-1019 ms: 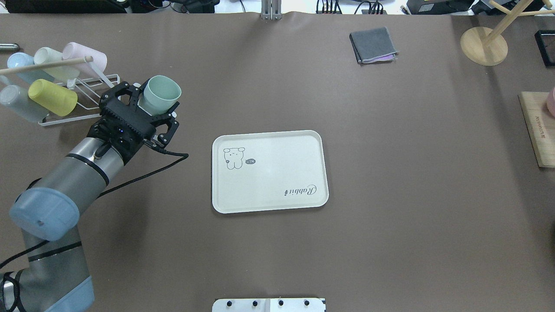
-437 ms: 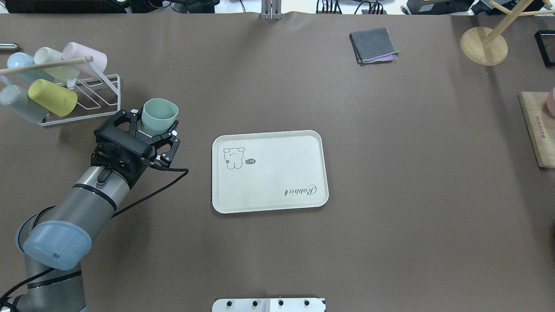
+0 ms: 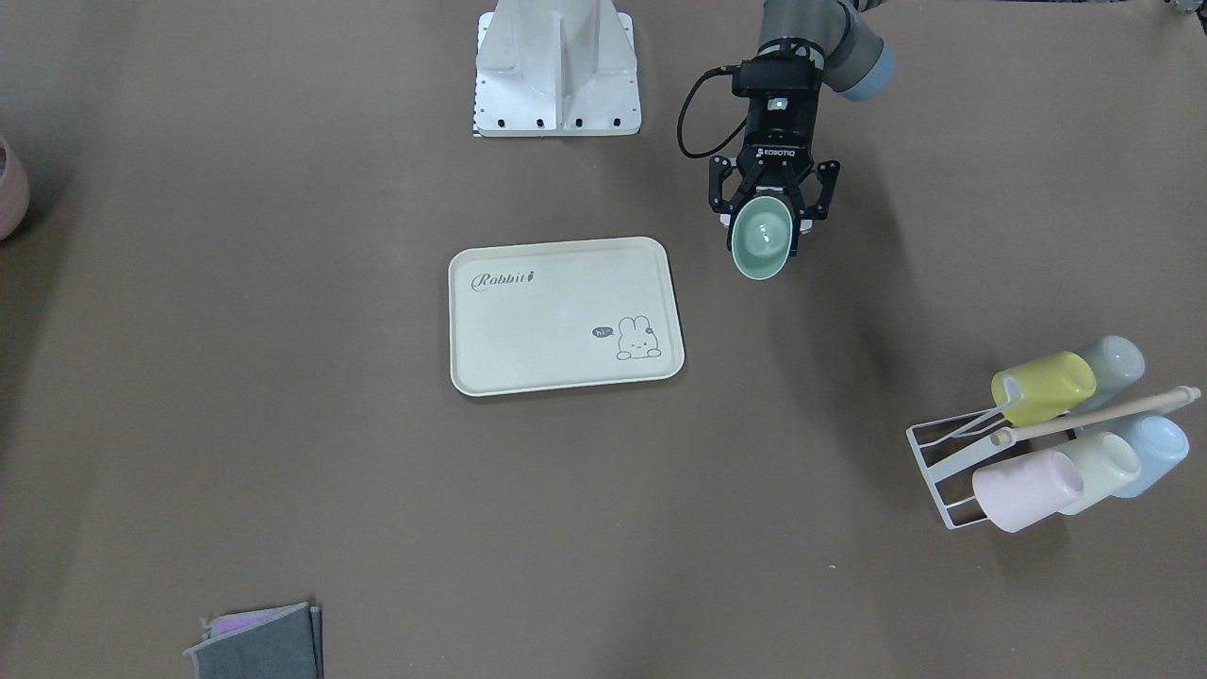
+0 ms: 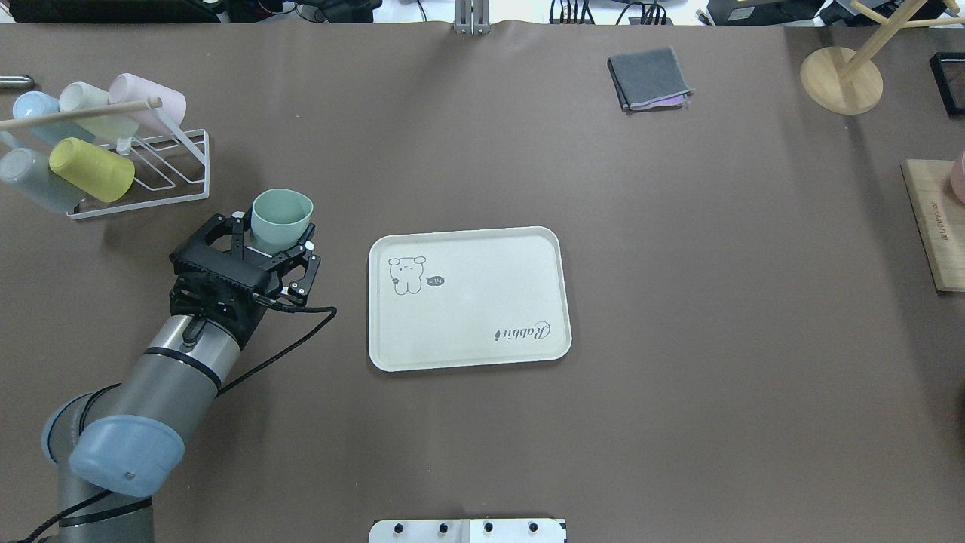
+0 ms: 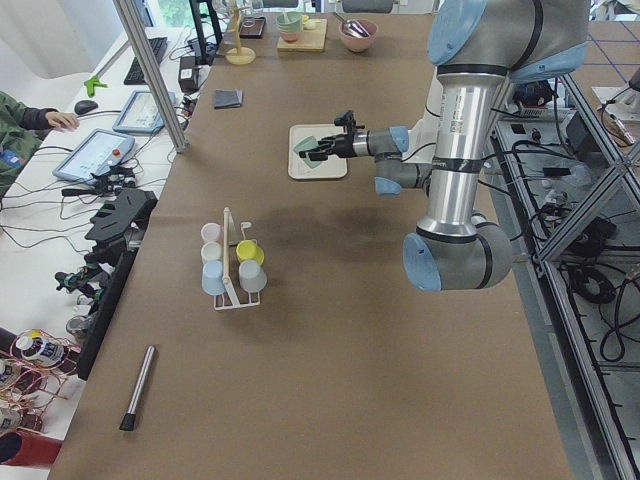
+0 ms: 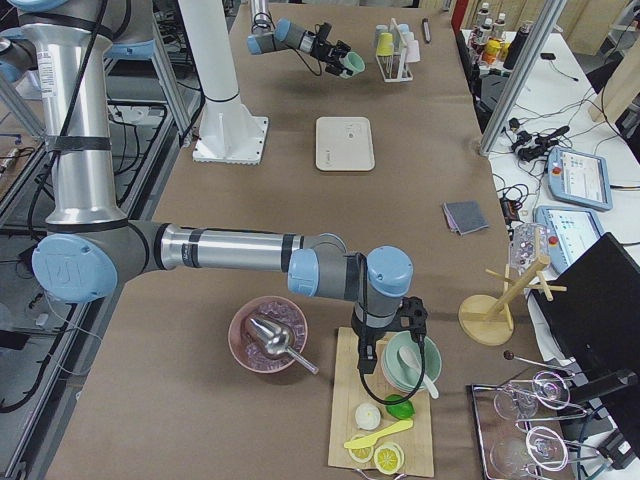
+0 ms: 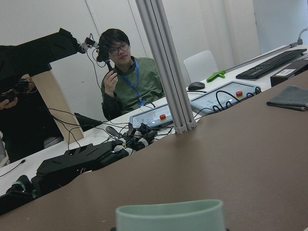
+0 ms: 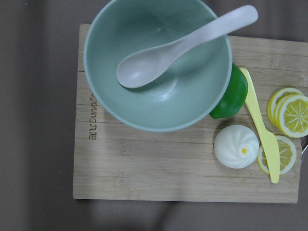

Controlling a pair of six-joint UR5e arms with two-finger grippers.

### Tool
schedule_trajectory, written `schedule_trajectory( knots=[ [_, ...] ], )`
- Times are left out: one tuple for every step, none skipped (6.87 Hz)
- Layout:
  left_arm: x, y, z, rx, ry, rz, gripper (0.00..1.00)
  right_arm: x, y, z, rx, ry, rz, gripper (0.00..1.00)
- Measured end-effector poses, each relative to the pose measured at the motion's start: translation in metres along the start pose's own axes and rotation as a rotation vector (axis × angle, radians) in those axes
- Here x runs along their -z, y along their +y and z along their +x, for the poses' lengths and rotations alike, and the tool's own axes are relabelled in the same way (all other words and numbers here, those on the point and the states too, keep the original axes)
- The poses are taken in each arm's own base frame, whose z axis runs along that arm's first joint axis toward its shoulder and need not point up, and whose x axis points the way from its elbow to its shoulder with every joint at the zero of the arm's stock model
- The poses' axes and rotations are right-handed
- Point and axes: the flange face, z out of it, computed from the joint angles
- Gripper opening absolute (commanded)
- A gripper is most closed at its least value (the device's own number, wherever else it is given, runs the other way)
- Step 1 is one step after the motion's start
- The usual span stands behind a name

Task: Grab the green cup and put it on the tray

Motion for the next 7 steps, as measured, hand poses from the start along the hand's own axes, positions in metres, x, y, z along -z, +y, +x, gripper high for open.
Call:
schedule_trajectory(
  knots=[
    [-0.001, 0.01, 0.012, 0.07, -0.016, 0.007, 0.0, -0.001, 0.001, 0.0, 0.0, 0.001, -0.002, 1.0],
    [-0.004, 0.019, 0.022, 0.163, -0.024, 0.009, 0.0, -0.001, 0.0, 0.0, 0.001, 0.001, -0.002, 1.0],
    [-0.009, 0.025, 0.031, 0.251, -0.025, 0.005, 0.0, -0.001, 0.0, -0.001, 0.001, 0.001, -0.003, 1.0],
    [-0.014, 0.029, 0.04, 0.29, -0.012, -0.017, 0.0, -0.001, 0.0, -0.001, 0.002, 0.002, -0.003, 1.0],
    [-0.021, 0.027, 0.05, 0.294, 0.021, -0.059, 0.0, -0.002, 0.0, -0.001, 0.002, 0.002, -0.003, 1.0],
    [-0.03, 0.017, 0.057, 0.278, 0.06, -0.094, 0.0, -0.002, 0.0, -0.001, 0.002, 0.002, -0.004, 1.0],
    [-0.042, 0.002, 0.066, 0.239, 0.108, -0.117, 0.0, -0.002, 0.0, -0.001, 0.002, 0.003, -0.004, 1.0]
  ],
)
